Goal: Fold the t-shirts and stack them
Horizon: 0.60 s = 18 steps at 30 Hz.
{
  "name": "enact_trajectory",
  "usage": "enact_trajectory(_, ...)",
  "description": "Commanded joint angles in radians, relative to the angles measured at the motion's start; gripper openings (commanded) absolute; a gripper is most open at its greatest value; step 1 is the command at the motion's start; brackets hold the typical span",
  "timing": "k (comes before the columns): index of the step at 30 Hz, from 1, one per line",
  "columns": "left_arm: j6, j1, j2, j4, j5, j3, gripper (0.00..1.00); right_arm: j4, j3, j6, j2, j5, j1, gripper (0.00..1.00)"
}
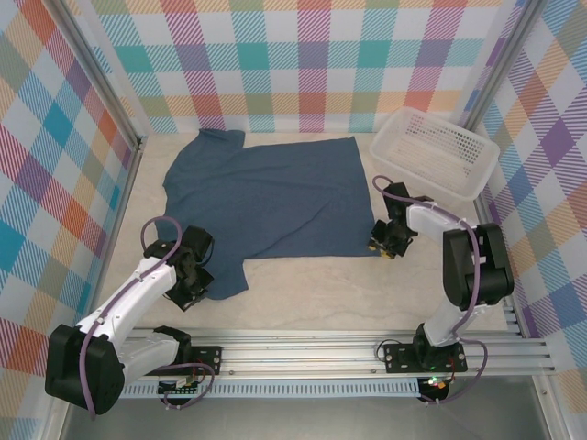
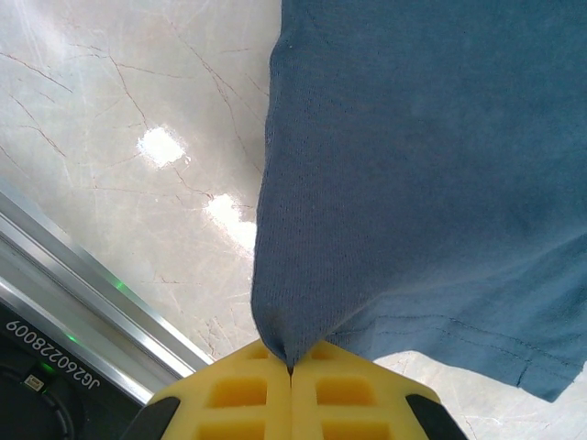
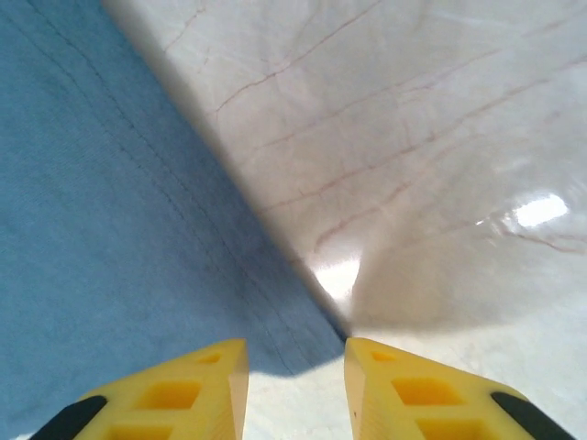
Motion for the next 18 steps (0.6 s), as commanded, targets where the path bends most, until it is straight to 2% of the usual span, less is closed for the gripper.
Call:
enact_trajectory(1,-0.014,-0.017,-0.010,-0.034,-0.012,0.023,0.00,-0.064,0.009,-0.015,-0.077,0.033,-0.005,0.36)
enact_trajectory(6,-0.014,-0.017,-0.010,-0.021,-0.009,0.020,0.00,-0.026,-0.032,-0.009,-0.052,0.009,-0.005,0.38)
enact_trajectory(18,-0.008,-0.017,0.000,-0.021,-0.008,0.035,0.00,0.001,0.008,0.015,0.069,-0.025,-0.003,0.27)
